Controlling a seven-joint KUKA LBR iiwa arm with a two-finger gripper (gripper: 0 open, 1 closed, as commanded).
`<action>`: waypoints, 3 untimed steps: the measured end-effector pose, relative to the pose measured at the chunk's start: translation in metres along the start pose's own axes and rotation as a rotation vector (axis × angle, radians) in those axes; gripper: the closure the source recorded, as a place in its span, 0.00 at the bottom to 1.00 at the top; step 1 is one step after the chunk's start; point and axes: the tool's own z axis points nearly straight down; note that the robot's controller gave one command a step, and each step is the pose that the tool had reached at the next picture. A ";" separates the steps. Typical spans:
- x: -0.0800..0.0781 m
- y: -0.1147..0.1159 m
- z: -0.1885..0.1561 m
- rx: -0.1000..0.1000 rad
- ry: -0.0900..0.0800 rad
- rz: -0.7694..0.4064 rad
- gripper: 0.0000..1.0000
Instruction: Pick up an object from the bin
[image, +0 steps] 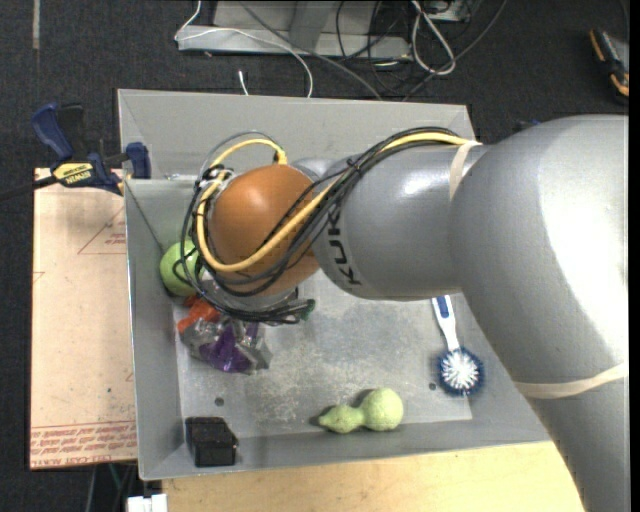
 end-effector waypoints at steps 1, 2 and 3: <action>0.000 0.000 -0.001 -0.001 -0.001 0.002 1.00; 0.000 0.001 -0.008 -0.003 -0.001 0.003 1.00; -0.001 0.001 -0.022 -0.003 -0.002 0.005 1.00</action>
Offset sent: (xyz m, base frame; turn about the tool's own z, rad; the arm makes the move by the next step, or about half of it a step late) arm 0.0001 0.0000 0.0214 0.0012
